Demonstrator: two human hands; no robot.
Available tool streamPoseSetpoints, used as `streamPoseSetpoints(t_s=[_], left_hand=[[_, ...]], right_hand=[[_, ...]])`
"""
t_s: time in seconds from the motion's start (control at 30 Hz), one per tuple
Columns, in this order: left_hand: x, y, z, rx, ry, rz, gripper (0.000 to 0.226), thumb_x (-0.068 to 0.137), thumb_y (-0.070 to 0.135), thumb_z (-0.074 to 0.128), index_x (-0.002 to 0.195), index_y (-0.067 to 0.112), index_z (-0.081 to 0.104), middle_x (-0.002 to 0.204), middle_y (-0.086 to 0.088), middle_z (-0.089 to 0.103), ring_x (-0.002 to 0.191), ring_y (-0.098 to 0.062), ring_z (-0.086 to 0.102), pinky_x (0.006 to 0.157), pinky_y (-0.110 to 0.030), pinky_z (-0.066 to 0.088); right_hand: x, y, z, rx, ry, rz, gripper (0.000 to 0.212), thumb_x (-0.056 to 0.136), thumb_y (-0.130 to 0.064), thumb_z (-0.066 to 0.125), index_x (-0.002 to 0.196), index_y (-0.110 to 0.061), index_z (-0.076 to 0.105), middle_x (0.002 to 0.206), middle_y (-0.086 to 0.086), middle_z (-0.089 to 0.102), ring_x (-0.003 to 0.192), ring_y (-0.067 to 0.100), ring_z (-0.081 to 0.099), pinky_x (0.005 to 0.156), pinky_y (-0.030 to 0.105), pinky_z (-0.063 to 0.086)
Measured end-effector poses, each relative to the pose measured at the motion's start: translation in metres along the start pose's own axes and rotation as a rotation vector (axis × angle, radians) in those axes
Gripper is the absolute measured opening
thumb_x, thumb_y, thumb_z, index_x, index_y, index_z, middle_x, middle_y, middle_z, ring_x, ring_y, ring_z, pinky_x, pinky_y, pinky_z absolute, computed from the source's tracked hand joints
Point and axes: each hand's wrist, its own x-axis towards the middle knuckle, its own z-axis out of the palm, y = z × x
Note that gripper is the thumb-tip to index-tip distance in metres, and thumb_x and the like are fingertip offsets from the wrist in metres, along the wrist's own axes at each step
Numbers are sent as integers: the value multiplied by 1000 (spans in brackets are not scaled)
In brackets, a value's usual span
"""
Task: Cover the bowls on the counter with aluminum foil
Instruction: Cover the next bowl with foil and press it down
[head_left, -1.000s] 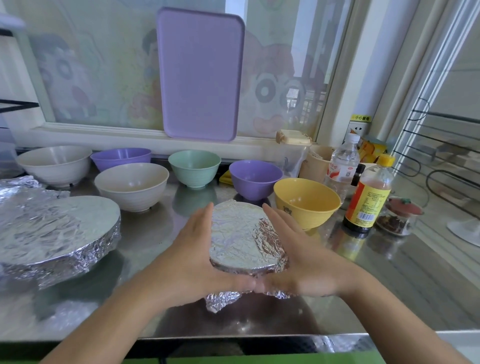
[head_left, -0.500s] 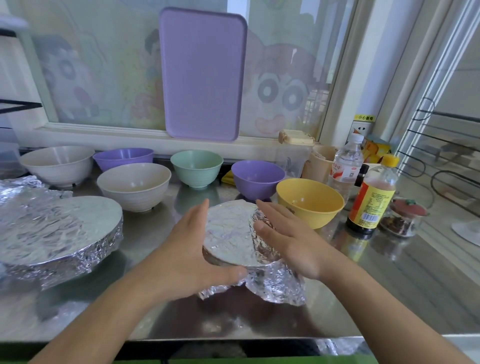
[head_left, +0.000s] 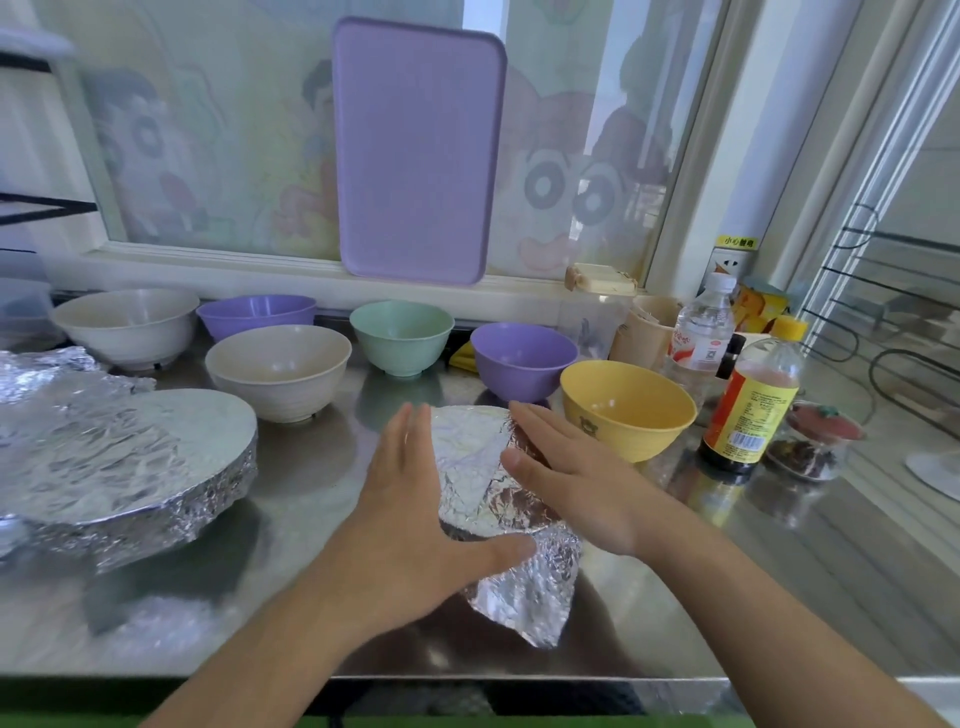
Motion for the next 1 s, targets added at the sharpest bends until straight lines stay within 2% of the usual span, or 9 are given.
streamPoseSetpoints(t_s=[0.27,0.37,0.47,0.57,0.63,0.73,0.83,0.93,1.0], left_hand=[[4,-20,-13,-103,-59,-42,148,65,59,92,165,32,-13,167,22,8,141,13,18,110,-13,20],[6,-16,-11,-184,-78,-52,166,45,80,90,164,35,-18,168,22,10,148,7,18,116,-19,23],[6,-9,-5,-215,-24,-86,177,32,95,81,163,33,-20,171,20,2,155,2,10,125,-30,22],[5,-6,1,-228,27,-73,176,33,93,82,163,33,-20,171,20,0,155,2,7,125,-29,20],[5,-8,4,-217,51,-61,175,32,93,82,163,35,-18,171,19,2,155,2,8,126,-31,20],[5,-11,2,-202,51,-55,173,32,94,81,163,39,-16,170,19,7,155,1,13,127,-34,23],[8,-17,-2,-197,37,-45,170,33,92,84,163,42,-14,167,20,18,152,3,23,126,-36,28],[9,-21,-7,-180,6,-43,164,36,87,87,162,47,-10,164,23,23,149,5,26,124,-31,29],[10,-22,-10,-163,-3,-41,163,40,81,91,163,43,-9,165,25,22,148,9,24,120,-25,28]], right_hand=[[-21,12,-10,36,-101,-10,98,90,-72,61,166,-43,6,150,-37,13,142,-11,14,115,15,21],[-24,12,-10,30,-120,-21,92,79,-76,69,143,-71,3,142,-46,13,134,-26,17,112,12,20],[-23,14,-3,47,-55,-40,118,70,-85,69,161,-51,1,144,-45,10,134,-28,16,117,14,20],[-23,14,6,58,-21,-64,116,68,-83,70,157,-55,0,142,-47,8,127,-40,4,104,-3,15],[-23,17,12,55,20,-63,126,73,-75,77,165,-39,-1,147,-41,8,129,-39,1,100,-9,11],[-21,22,11,65,7,-51,133,75,-73,81,168,-34,-5,152,-38,9,143,-21,11,113,5,16],[-19,23,-5,186,-57,-6,124,72,-81,68,169,-37,3,154,-38,18,143,-12,25,120,24,26],[-13,19,-15,290,-68,5,101,85,-78,57,168,-38,15,158,-39,15,135,-27,24,116,21,23],[-2,15,-12,275,-27,15,83,98,-71,52,167,-36,21,161,-35,17,143,-19,17,121,24,15]])
